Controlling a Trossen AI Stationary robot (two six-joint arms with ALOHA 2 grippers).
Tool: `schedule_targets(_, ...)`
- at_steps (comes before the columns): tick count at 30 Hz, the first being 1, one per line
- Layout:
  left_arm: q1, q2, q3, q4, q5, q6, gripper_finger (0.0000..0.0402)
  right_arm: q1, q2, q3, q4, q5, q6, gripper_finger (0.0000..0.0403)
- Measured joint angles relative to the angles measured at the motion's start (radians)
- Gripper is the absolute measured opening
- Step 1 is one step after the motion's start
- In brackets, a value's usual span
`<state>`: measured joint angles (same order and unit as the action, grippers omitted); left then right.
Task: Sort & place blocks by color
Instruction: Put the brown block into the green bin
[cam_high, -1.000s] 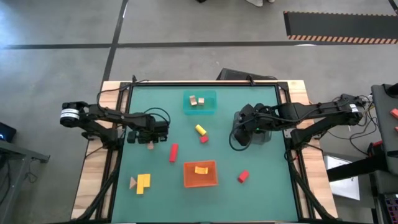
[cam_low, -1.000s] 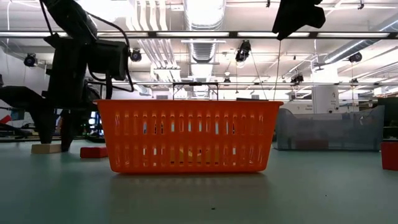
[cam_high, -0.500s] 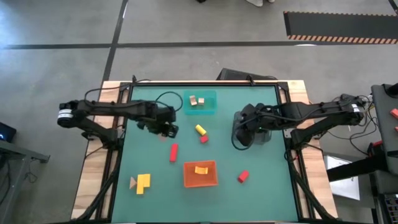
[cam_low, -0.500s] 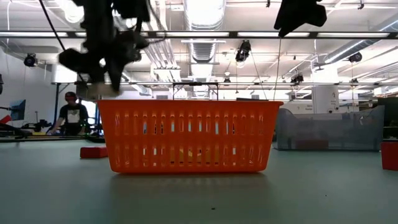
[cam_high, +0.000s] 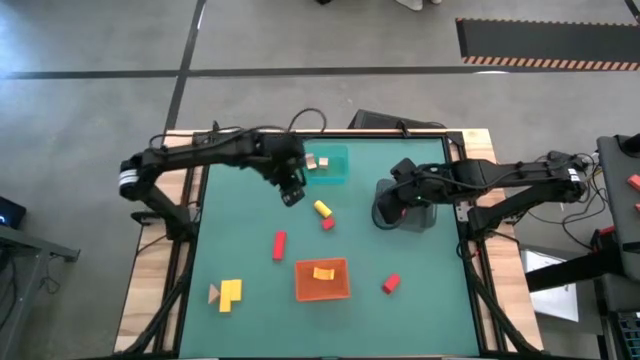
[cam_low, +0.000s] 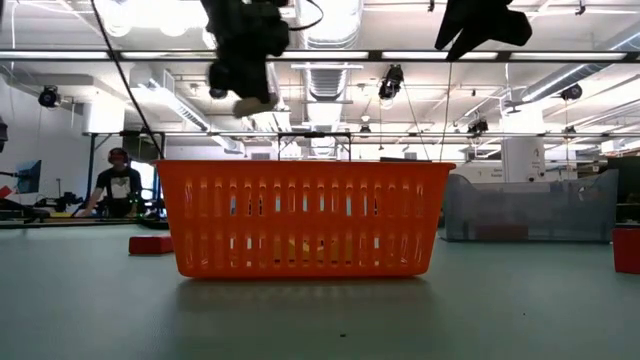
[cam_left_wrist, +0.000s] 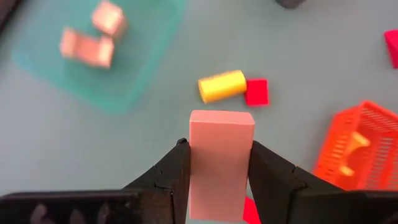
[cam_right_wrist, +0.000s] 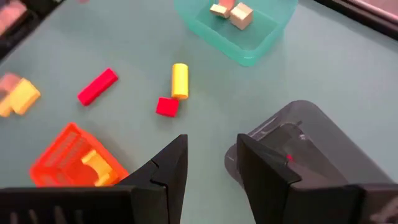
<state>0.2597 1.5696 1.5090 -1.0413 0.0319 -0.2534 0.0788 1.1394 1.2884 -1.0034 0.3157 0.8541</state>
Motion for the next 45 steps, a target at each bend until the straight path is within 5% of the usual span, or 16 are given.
schedule_targets(10,0.100,0.230,0.181,0.034,-0.004,0.498,0.0112,-0.001,-0.030,0.000,0.018,0.104,0.090,0.0127)
schedule_targets(21,0.187,0.360,0.193,0.135,-0.007,0.790,0.0112,-0.001,-0.113,0.000,0.019,0.140,0.089,0.0127)
schedule_targets(35,0.231,0.420,0.186,0.341,0.020,0.755,0.0115,-0.001,-0.114,0.000,0.039,0.183,0.105,0.0127)
schedule_targets(45,0.234,0.420,0.133,0.335,0.053,0.694,0.0116,-0.001,-0.105,0.000,0.044,0.183,0.108,0.0127)
